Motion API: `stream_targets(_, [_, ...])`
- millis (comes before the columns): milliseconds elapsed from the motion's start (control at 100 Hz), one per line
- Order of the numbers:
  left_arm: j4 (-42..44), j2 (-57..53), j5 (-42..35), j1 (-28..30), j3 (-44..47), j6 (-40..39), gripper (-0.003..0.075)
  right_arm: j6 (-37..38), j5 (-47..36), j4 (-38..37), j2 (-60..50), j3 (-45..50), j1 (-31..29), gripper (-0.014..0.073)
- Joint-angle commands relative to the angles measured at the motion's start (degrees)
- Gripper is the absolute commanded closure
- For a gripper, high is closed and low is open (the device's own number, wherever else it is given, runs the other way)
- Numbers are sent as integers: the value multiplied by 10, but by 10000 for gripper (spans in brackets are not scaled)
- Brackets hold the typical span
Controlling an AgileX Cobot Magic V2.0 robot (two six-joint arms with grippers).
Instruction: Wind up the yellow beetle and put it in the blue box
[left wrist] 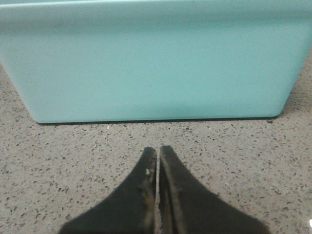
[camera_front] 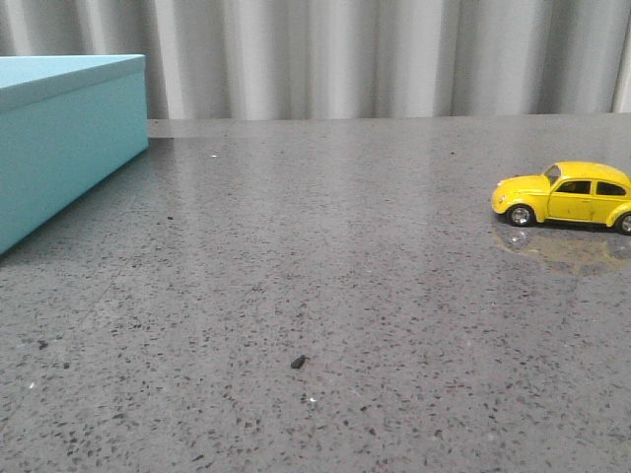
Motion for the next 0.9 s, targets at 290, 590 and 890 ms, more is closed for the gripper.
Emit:
stream_targets(290, [5,-17,-56,1,16,-5,741,0,-10,-4,-12,12,-3,654])
stream_targets(590, [-51,-17,-113,1,16,-5,741,0,-54,-4,-12,12,-3,654])
stream_targets(890, [-48,-17,-115,1,16,-5,741,4,-103,2,-12,12,-3,654])
